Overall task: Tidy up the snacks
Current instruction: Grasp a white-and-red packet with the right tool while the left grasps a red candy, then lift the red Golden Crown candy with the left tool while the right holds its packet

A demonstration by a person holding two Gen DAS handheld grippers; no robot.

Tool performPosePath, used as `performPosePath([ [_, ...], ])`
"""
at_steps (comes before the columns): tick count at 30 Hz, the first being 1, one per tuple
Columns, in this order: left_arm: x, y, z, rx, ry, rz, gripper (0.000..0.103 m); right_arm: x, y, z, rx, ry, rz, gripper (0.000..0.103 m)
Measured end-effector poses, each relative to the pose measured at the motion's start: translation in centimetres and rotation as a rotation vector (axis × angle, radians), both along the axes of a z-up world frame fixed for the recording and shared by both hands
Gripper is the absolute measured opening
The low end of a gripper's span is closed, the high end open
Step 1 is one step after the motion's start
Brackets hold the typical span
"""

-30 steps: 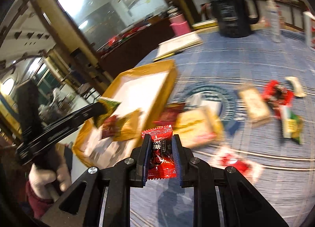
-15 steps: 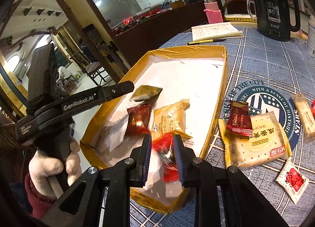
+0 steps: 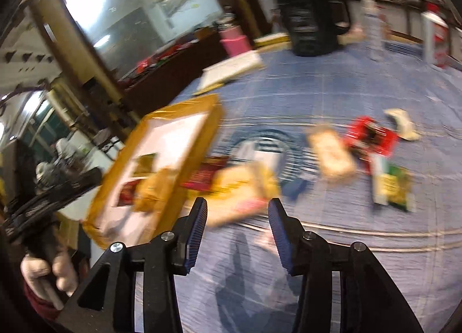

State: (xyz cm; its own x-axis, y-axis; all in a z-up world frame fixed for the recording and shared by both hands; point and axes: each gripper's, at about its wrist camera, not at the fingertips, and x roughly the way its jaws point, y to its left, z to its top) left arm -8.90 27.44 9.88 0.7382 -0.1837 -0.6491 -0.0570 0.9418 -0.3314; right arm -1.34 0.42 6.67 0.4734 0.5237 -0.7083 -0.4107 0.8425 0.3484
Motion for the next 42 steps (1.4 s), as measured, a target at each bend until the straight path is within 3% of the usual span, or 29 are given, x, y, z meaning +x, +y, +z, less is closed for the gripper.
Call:
performPosePath([
  [7, 1.2, -6.3, -0.1, 0.060, 0.030, -0.115, 0.061, -0.5, -1.0, -2.9, -0.129, -0.012, 0.057, 0.059],
  [10, 2.0, -7.5, -0.3, 0.084, 0.046, -0.127, 0.061, -0.9, 0.3, -3.2, -0.185, -0.052, 0.107, 0.065],
  [14, 3.7, -8.7, -1.2, 0.134, 0.094, -0.123, 0.061, -0.9, 2.2, -3.5, -0.265, -0.120, 0.143, 0.066],
  [17, 5.0, -10.1, -1.7, 0.185, 0.117, -0.146, 0.061, -0.6, 2.5, -4.1, -0.297, -0.119, 0.138, 0.057],
  [19, 6.0, -11.2, -2.1, 0.223, 0.127, -0.182, 0.061, -0.5, 2.2, -4.1, -0.312, -0.130, 0.124, 0.033],
  [28, 10.9, -12.9, -5.0, 0.358, 0.231, -0.146, 0.061, 0.8, -3.4, -4.0, -0.190, -0.081, 0.024, 0.030],
  [30, 11.3, -13.1, -5.4, 0.387, 0.233, -0.128, 0.066, 1.0, -4.5, -4.0, -0.160, -0.073, 0.003, 0.030],
  [35, 11.6, -13.5, -5.7, 0.325, 0.270, -0.150, 0.072, 1.9, -6.3, -4.1, -0.070, -0.026, -0.029, 0.030],
  [39, 10.4, -16.2, -5.5, 0.275, 0.275, -0.286, 0.076, 2.2, -7.0, -4.2, -0.036, -0.004, -0.044, 0.031],
  [42, 8.6, -17.8, -4.4, 0.162, 0.245, -0.411, 0.076, 2.4, -7.8, -4.2, -0.017, 0.007, -0.069, 0.031],
])
